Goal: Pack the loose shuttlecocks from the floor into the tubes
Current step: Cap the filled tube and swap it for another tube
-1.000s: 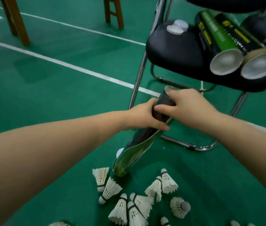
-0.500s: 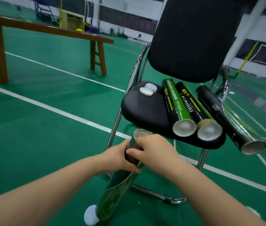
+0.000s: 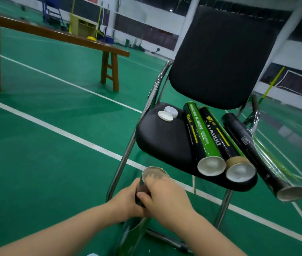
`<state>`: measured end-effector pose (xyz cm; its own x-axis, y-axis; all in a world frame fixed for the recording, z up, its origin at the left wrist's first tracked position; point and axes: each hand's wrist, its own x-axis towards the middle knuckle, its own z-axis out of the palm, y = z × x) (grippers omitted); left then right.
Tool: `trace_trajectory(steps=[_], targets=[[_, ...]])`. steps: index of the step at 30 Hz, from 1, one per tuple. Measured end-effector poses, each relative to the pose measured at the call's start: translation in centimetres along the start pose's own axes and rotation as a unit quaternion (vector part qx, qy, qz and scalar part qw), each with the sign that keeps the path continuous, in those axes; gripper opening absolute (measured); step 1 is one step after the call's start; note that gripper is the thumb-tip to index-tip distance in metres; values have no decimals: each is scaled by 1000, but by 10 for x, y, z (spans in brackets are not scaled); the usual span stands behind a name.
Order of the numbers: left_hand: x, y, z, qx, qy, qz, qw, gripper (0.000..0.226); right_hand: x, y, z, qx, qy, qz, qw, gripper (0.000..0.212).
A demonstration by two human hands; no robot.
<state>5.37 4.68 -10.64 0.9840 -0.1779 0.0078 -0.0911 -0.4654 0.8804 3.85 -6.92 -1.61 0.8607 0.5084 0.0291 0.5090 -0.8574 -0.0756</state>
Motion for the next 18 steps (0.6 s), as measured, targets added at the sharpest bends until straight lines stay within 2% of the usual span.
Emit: trace_trajectory(steps=[5, 8, 10, 11, 13, 15, 16, 18], targets=[[1, -7, 8, 3, -13, 9, 1000, 63, -6, 0, 6, 5, -7, 13, 1000, 27], [3, -10, 9, -12, -21, 5, 1000, 61, -4, 0, -4, 0, -48, 10, 999, 24], [3, -11, 8, -48, -39, -6, 998, 69, 1, -3, -27, -9, -73, 6, 997, 29], [4, -12, 7, -63, -47, -12, 997, 71, 8, -4, -43, -14, -51, 14, 999, 33], [6, -15, 5, -86, -51, -16, 995, 72, 30, 0, -77, -14, 59, 37, 997, 39], [7, -15, 4, -98, -54, -14, 994, 72, 65, 12, -101, 28, 153, 66, 986, 33], [8, -14, 4, -104, -56, -13, 993, 72, 87, 21, -106, 42, 163, 79, 983, 26], [10, -14, 5, -116, -57, -6, 992, 73, 130, 38, -97, 40, 122, 111, 985, 15]])
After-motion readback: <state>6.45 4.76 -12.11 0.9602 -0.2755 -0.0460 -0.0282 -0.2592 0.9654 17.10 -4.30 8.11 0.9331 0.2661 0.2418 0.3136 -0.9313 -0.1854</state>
